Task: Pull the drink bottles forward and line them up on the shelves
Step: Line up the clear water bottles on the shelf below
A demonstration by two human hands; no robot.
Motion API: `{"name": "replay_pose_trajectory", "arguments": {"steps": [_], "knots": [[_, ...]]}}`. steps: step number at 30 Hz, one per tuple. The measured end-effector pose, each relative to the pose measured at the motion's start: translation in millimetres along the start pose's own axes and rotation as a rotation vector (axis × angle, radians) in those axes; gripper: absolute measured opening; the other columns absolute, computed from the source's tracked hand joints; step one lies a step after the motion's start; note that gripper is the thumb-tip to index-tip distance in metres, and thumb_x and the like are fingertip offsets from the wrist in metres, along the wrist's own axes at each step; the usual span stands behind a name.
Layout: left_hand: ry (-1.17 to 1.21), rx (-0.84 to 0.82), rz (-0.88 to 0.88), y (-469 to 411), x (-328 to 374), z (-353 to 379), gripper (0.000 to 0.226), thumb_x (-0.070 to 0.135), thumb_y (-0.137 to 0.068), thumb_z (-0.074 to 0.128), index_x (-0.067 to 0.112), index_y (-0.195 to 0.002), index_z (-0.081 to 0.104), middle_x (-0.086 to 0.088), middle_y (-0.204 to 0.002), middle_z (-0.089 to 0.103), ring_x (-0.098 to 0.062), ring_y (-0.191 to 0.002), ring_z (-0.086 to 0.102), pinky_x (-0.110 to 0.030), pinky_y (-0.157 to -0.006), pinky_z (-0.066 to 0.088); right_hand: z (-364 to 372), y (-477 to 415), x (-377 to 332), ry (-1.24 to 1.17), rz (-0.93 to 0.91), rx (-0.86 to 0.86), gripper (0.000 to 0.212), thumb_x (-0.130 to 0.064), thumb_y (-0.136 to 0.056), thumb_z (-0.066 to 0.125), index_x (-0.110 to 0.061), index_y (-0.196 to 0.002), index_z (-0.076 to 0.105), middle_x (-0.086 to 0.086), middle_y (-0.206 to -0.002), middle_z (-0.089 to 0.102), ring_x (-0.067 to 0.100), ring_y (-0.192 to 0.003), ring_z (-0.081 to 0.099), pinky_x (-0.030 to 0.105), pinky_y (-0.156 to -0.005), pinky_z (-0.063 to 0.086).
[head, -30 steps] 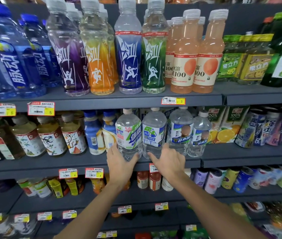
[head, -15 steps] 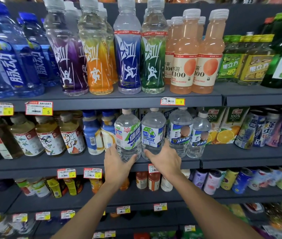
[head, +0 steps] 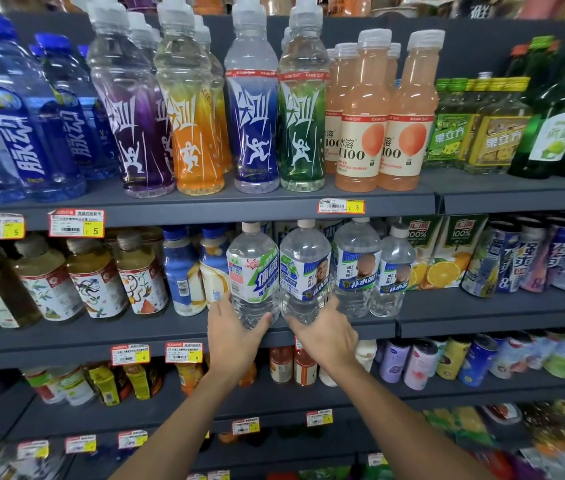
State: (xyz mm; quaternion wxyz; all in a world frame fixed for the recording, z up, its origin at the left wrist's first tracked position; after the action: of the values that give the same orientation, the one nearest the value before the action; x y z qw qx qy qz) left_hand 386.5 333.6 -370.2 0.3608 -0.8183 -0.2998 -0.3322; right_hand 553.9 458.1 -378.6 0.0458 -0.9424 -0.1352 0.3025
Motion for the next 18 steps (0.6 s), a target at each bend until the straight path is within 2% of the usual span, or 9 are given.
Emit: {"name": "replay_pose_trajectory", "arguments": {"steps": [3, 6, 11, 14, 16, 18], "knots": [[0.005, -0.008, 0.010, 0.0, 0.7, -0.2, 0.083, 0.050, -0.076, 0.080, 0.014, -0.140, 0.042, -0.002, -0.129, 0.049, -0.018, -0.126, 0.040, -0.042, -0.107, 0.041, 5.3, -0.2, 3.8, 0.006, 0.030, -0.045, 0.086, -0.076, -0.075, 0.063, -0.017, -0.132, 0.039, 0.003, -0.109, 0.070, 0.028, -0.101, 0.068, 0.038, -0.079, 0.050], [0.012, -0.006, 0.011, 0.1, -0.1, 0.1, 0.084, 0.050, -0.076, 0.080, 0.014, -0.141, 0.041, -0.002, -0.129, 0.049, -0.018, -0.126, 0.040, -0.040, -0.106, 0.041, 5.3, 3.1, 4.1, -0.027, 0.078, 0.013, 0.091, -0.075, -0.073, 0.067, -0.015, -0.134, 0.039, 0.004, -0.109, 0.072, 0.028, -0.102, 0.069, 0.037, -0.077, 0.048], [0.044, 0.007, -0.002, 2.1, -1.7, 3.1, 0.083, 0.049, -0.076, 0.081, 0.017, -0.141, 0.040, 0.000, -0.131, 0.048, -0.017, -0.129, 0.038, -0.037, -0.106, 0.039, 7.8, 13.9, -4.3, -0.013, 0.129, 0.102, 0.088, -0.080, -0.071, 0.068, -0.013, -0.116, 0.032, 0.008, -0.100, 0.075, 0.029, -0.095, 0.072, 0.036, -0.072, 0.046], [0.085, 0.020, -0.027, 5.2, -5.2, 5.2, 0.085, 0.048, -0.077, 0.081, 0.015, -0.144, 0.040, 0.000, -0.135, 0.050, -0.016, -0.131, 0.039, -0.036, -0.108, 0.038, 10.3, 12.2, 2.3, 0.013, 0.068, 0.076, 0.092, -0.082, -0.074, 0.063, -0.013, -0.124, 0.031, 0.007, -0.101, 0.074, 0.028, -0.097, 0.072, 0.036, -0.071, 0.044], [0.094, 0.024, -0.037, 6.9, -8.1, 6.3, 0.087, 0.048, -0.076, 0.082, 0.015, -0.144, 0.040, -0.001, -0.135, 0.050, -0.017, -0.131, 0.040, -0.039, -0.109, 0.039, 13.3, 8.5, 15.9, 0.013, 0.002, 0.032, 0.090, -0.078, -0.079, 0.062, -0.014, -0.135, 0.031, 0.007, -0.104, 0.074, 0.029, -0.101, 0.070, 0.038, -0.078, 0.048], [0.064, 0.014, -0.020, 7.3, -9.5, 7.9, 0.088, 0.047, -0.076, 0.083, 0.015, -0.145, 0.039, -0.001, -0.137, 0.050, -0.018, -0.132, 0.039, -0.040, -0.110, 0.039, 13.9, 3.6, 31.6, -0.020, -0.034, -0.014, 0.081, -0.075, -0.082, 0.060, -0.019, -0.137, 0.040, 0.003, -0.098, 0.074, 0.027, -0.101, 0.069, 0.040, -0.083, 0.051]]}}
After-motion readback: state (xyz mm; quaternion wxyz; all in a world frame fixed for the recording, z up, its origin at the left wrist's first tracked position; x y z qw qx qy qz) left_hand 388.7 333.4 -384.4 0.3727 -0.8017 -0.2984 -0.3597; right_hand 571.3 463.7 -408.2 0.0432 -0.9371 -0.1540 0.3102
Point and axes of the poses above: each hand's wrist, its own y-axis away from the middle knuckle, its own z-axis out of the palm, x = y × z, the point moved 6 cm from there along -y, towards the middle knuckle
